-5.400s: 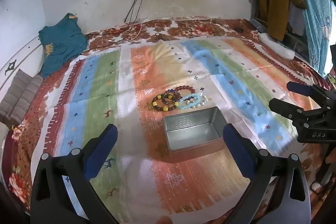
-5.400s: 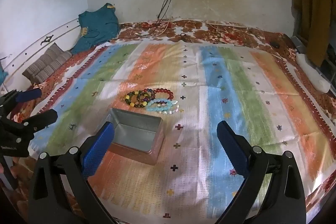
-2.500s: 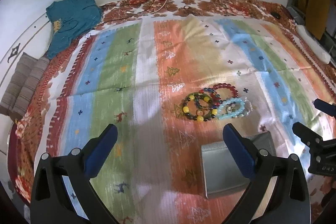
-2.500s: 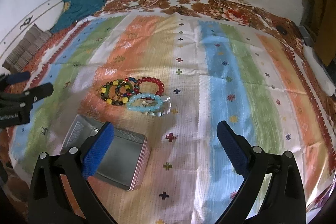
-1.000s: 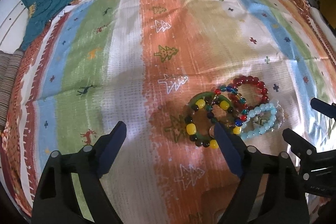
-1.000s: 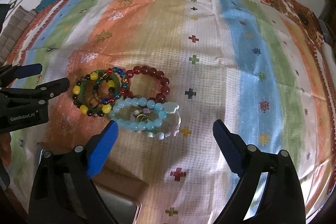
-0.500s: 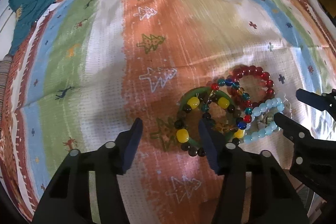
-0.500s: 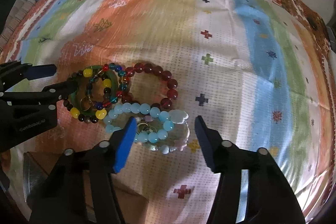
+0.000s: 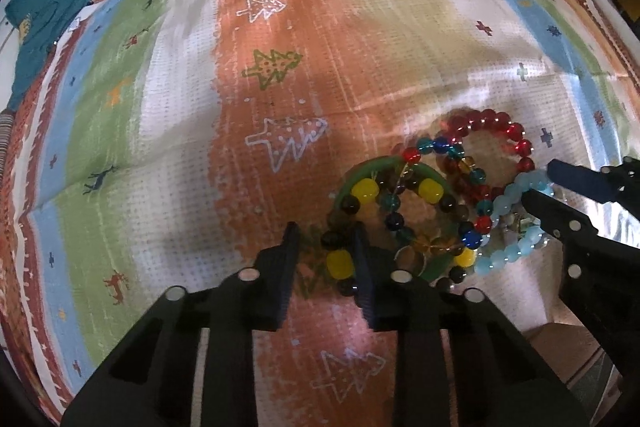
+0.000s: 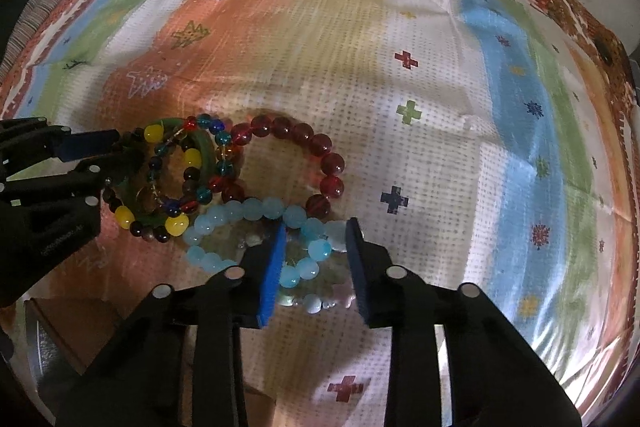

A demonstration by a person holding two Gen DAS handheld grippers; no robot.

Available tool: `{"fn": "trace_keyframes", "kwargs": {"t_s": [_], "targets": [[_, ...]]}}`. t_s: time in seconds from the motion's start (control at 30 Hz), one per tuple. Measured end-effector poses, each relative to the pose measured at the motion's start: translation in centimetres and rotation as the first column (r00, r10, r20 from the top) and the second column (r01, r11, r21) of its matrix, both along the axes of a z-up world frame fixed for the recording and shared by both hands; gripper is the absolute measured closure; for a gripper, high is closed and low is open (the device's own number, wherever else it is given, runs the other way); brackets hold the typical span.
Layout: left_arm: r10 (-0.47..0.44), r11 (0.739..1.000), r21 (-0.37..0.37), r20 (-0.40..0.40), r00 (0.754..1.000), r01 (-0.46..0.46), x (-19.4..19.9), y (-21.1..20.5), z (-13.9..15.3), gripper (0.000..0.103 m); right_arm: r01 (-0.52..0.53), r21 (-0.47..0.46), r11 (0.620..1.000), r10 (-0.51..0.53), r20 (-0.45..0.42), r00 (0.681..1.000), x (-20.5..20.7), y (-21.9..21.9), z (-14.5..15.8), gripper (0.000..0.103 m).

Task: Organize jewelry
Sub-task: 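Grasp the light blue bracelet with the right tool while the left grasps the yellow-black bracelet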

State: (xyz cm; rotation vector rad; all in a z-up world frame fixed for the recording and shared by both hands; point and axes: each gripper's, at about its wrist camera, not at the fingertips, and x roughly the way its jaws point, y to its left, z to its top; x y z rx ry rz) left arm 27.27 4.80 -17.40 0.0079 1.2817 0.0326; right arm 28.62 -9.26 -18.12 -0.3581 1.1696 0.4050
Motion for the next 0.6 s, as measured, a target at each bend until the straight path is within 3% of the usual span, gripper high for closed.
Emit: {"fn": "trace_keyframes", "kwargs": {"t_s": [0.07,0.2,0.6], "targets": [[-0.006,1.0,-0.003,-0.001,1.0,0.006,0.0,-0.2,0.0,0.09,-0.007,0.005,1.0,0.007,-0.003,1.0,0.0,0.1,0.0,0.08],[-0.005,1.0,-0.004,0.001,1.0,0.005,0.1,-0.3,0.4,0.092,-0.017,0.007,1.0,0.017,-0.004,1.0,-0.1,0.1,0.1,0.091],[0.004,0.999,-0.033,0.069,0.998,-0.002,-0.7,-0.1,3.9,0.092,-0.016,0.056,0.998,0.015,0.028,1.0,-0.5,-0.7,2.2,0.091]]}}
